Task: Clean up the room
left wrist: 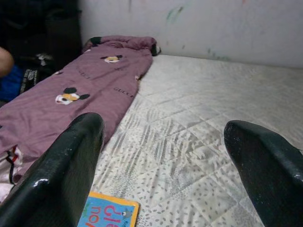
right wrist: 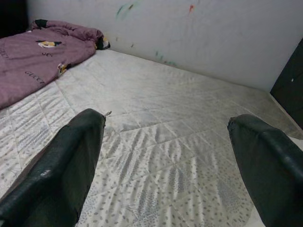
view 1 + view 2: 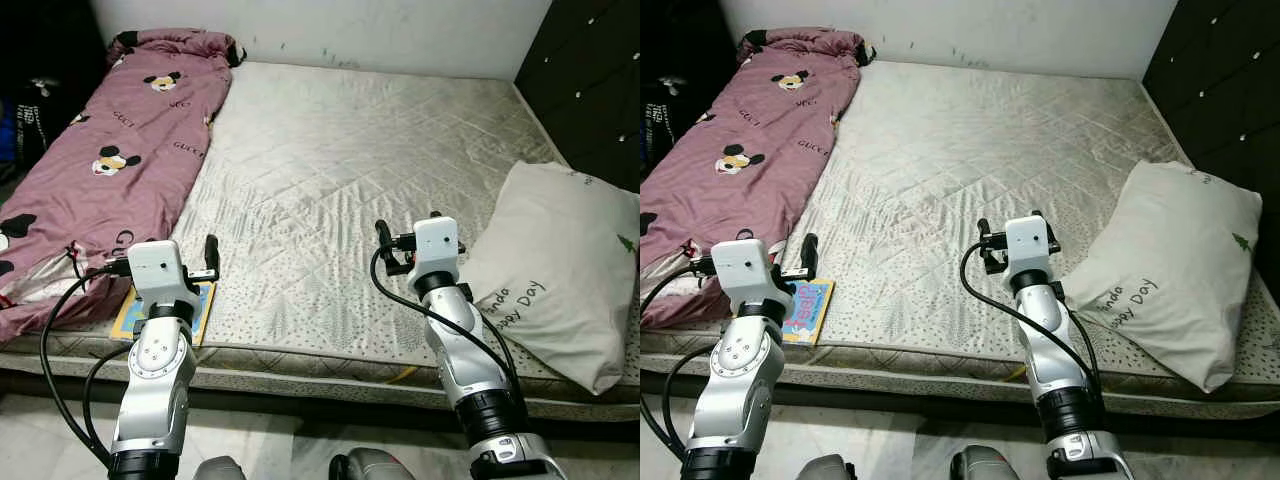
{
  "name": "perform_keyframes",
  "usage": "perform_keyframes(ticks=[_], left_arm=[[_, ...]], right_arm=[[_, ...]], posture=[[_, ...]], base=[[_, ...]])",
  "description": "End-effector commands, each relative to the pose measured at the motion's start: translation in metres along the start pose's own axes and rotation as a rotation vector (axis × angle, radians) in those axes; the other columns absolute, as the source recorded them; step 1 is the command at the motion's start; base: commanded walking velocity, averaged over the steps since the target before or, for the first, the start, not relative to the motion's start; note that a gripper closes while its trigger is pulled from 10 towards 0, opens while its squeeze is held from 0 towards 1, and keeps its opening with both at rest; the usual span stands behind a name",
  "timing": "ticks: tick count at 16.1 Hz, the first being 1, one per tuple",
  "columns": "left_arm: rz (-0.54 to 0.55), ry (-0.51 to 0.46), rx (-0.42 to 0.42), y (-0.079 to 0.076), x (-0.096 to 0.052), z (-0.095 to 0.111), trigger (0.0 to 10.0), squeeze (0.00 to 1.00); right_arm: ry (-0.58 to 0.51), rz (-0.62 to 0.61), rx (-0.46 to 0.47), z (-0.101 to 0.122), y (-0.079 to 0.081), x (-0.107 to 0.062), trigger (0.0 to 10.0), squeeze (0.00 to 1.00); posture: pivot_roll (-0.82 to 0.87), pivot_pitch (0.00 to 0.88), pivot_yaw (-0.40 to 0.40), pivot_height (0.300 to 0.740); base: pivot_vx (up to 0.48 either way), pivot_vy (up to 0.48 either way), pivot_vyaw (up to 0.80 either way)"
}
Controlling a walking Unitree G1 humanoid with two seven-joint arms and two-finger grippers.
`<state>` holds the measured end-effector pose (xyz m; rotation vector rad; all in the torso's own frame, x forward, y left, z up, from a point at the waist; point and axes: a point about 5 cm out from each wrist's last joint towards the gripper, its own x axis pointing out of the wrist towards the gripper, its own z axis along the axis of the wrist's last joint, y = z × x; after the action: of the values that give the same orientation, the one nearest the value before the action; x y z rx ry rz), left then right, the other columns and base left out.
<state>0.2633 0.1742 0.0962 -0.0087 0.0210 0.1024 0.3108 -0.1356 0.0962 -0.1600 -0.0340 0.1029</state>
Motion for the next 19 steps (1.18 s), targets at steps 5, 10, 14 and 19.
perform_keyframes(ticks=[5, 10, 14, 19], left_arm=[[-0.030, 0.005, -0.008, -0.0074, 0.0000, -0.0003, 10.0, 0.00], [-0.025, 0.001, -0.018, -0.0083, 0.0018, 0.0011, 10.0, 0.00], [-0.028, 0.003, -0.022, -0.0092, 0.0029, 0.0014, 10.0, 0.00], [-0.013, -0.002, -0.069, -0.0093, 0.0041, 0.0018, 10.0, 0.00]], right_arm=[[0.000, 0.030, -0.014, 0.0029, 0.0019, 0.0008, 10.0, 0.00], [-0.002, 0.036, -0.028, 0.0050, 0.0012, 0.0034, 10.0, 0.00], [0.000, 0.037, -0.030, 0.0052, 0.0008, 0.0039, 10.0, 0.00], [0.001, 0.046, -0.035, 0.0057, 0.0009, 0.0051, 10.0, 0.00]], posture=[[-0.06, 0.000, -0.019, 0.740], [-0.06, 0.000, -0.024, 0.740], [-0.07, 0.000, -0.021, 0.740], [-0.07, 0.000, -0.029, 0.740]], base=[[0.000, -0.466, 0.00], [0.000, -0.480, 0.00], [0.000, -0.480, 0.00], [0.000, -0.384, 0.00]])
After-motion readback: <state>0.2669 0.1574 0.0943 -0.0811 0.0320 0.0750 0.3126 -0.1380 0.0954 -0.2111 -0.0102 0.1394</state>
